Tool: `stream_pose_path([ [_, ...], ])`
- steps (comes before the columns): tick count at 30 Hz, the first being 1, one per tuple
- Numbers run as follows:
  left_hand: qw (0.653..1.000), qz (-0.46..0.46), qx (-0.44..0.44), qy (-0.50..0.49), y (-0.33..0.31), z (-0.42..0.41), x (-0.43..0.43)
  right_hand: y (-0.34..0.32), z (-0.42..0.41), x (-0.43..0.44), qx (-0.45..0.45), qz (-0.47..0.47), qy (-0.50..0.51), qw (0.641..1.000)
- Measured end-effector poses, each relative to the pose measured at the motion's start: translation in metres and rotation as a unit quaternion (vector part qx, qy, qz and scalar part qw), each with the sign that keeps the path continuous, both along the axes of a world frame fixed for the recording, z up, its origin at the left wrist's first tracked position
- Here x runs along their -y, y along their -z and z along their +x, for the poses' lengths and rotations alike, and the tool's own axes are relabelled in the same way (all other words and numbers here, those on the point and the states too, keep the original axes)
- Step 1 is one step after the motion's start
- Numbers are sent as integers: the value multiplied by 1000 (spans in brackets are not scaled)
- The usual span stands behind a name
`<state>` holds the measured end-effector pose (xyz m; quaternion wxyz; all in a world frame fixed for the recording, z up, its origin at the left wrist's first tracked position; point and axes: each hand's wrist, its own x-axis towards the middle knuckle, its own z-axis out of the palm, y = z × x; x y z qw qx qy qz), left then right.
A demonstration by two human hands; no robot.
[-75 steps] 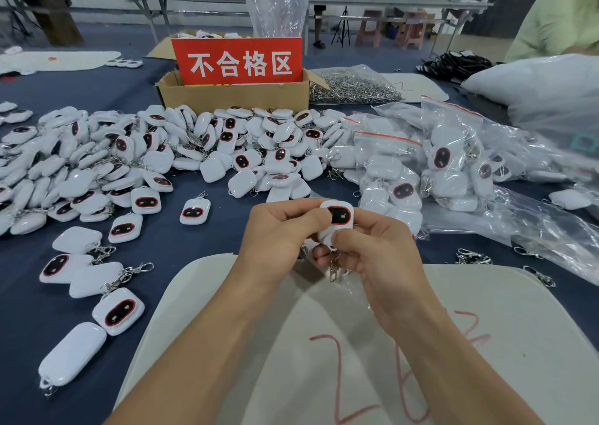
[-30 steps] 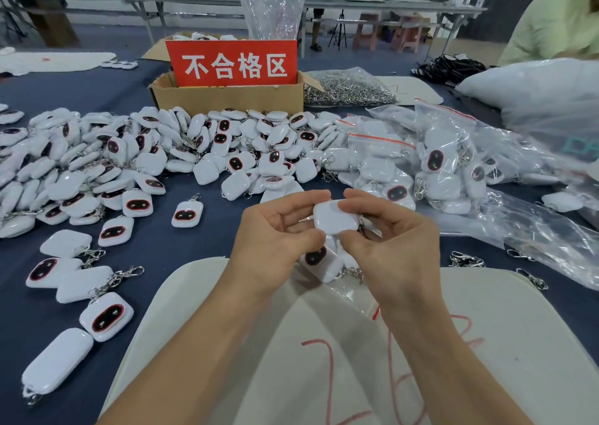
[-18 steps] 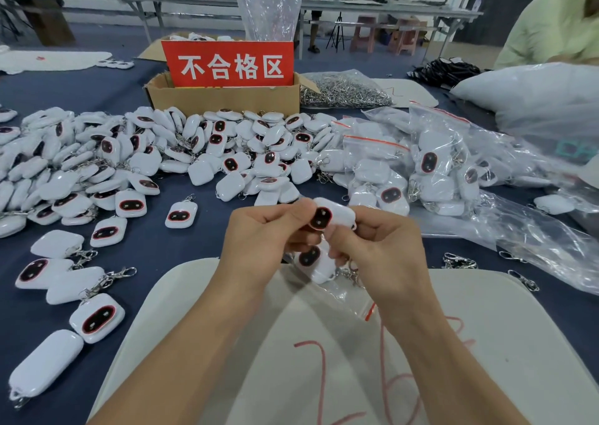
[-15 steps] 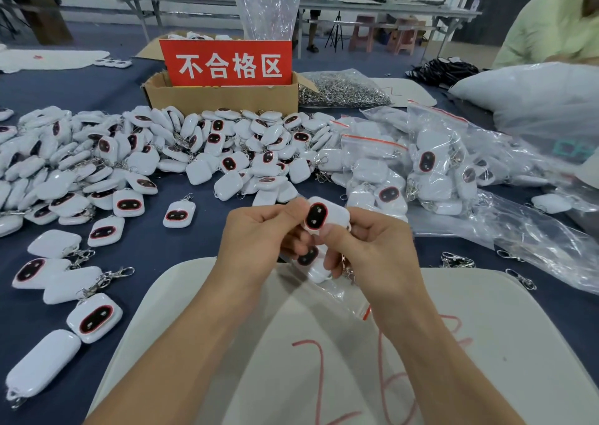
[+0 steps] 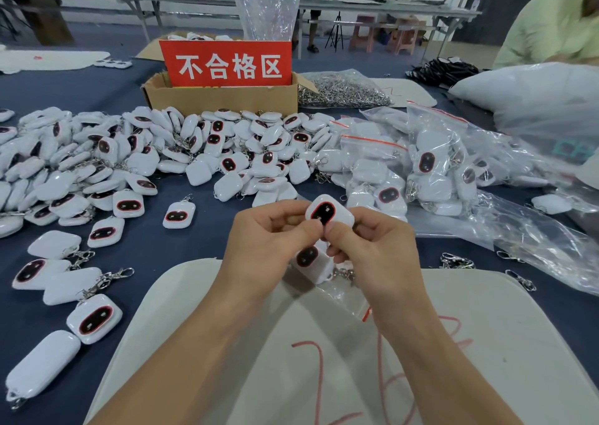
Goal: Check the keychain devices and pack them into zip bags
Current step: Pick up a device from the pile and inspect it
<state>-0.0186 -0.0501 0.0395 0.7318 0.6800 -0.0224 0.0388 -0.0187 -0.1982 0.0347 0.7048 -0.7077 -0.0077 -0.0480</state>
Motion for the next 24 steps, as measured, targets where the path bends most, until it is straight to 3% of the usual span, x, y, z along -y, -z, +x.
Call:
stream_pose_path([
  [13, 998, 27, 41, 39, -2, 0, -5, -2, -3, -1, -71, 13, -26, 997],
  [20, 998, 52, 6, -32, 4, 2, 0, -7, -4, -1, -85, -8, -69, 994],
  [24, 999, 36, -5, -3, 2, 3, 0, -9, -4, 2, -75, -15, -79, 994],
])
